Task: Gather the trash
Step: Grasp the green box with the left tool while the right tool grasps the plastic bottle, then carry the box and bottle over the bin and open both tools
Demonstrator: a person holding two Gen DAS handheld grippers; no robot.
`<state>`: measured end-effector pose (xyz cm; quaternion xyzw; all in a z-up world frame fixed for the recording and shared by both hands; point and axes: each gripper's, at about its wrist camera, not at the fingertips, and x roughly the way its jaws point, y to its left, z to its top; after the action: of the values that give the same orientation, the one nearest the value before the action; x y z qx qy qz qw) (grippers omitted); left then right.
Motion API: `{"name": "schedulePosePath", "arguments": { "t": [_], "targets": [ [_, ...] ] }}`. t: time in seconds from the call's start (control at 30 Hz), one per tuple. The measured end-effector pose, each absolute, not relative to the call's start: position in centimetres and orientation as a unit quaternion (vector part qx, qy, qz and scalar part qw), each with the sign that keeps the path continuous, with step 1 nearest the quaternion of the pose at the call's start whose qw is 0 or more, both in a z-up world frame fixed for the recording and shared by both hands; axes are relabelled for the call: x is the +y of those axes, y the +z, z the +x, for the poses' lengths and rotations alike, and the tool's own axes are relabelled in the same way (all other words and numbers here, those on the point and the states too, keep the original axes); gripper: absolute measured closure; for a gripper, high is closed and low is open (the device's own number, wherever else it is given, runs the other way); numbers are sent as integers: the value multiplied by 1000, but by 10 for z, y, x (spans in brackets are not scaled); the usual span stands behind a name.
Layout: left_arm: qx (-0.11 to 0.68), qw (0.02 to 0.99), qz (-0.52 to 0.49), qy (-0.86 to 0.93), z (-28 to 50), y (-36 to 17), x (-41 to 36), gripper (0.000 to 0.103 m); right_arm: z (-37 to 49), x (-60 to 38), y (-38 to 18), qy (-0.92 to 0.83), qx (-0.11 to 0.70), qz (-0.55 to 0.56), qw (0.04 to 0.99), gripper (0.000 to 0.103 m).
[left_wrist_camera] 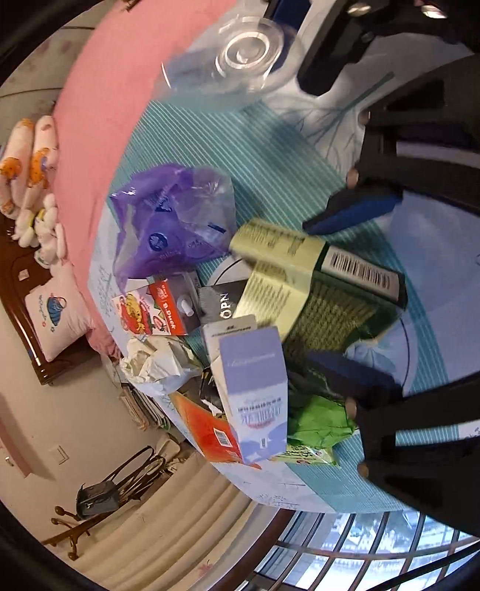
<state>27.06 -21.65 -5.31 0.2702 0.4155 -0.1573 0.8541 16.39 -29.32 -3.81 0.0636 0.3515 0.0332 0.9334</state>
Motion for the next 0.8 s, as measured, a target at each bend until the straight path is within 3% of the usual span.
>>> {"name": "schedulePosePath", "arguments": {
  "t": [0.03, 0.17, 0.8],
  "targets": [
    [423, 850, 272, -156, 272, -56, -219, 69, 164, -293, -39, 35, 352, 62, 933, 76],
    [430, 850, 261, -156, 270, -54, -218, 78, 161, -294, -38, 42, 352, 62, 933, 76],
    [415, 864, 98, -266, 122, 43, -108, 81, 66, -255, 6, 146, 339, 107, 923, 80]
  ]
}}
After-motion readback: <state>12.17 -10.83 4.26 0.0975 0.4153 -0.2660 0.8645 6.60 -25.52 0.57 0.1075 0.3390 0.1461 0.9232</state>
